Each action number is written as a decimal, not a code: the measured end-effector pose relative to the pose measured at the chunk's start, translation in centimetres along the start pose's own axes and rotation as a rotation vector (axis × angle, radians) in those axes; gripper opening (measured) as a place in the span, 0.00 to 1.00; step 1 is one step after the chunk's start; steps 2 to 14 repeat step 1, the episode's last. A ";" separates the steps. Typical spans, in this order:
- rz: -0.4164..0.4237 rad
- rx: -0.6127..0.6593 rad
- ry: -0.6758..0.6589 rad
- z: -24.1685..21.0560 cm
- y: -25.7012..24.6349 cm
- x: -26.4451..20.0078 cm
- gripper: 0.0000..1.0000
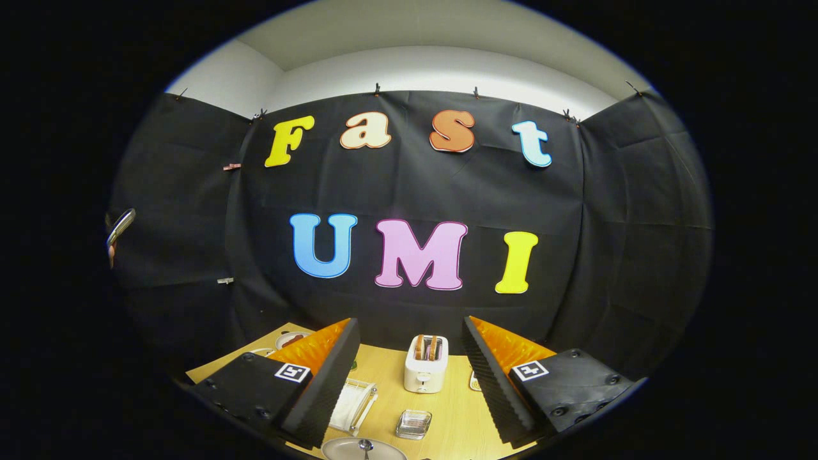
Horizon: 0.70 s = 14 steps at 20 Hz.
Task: Take the plate from the dish rack, then take the spoon from the basket and place it into the plate.
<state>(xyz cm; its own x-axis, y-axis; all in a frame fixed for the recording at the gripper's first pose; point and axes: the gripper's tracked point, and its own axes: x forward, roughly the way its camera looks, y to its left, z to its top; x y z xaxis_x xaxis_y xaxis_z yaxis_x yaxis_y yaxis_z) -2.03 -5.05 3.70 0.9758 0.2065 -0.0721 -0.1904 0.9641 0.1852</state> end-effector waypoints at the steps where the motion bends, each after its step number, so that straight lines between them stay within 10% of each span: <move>1: 0.001 -0.005 0.010 0.0 -0.4 0.2 0.98; 14: 0.001 -0.005 0.010 0.0 -0.4 0.2 0.98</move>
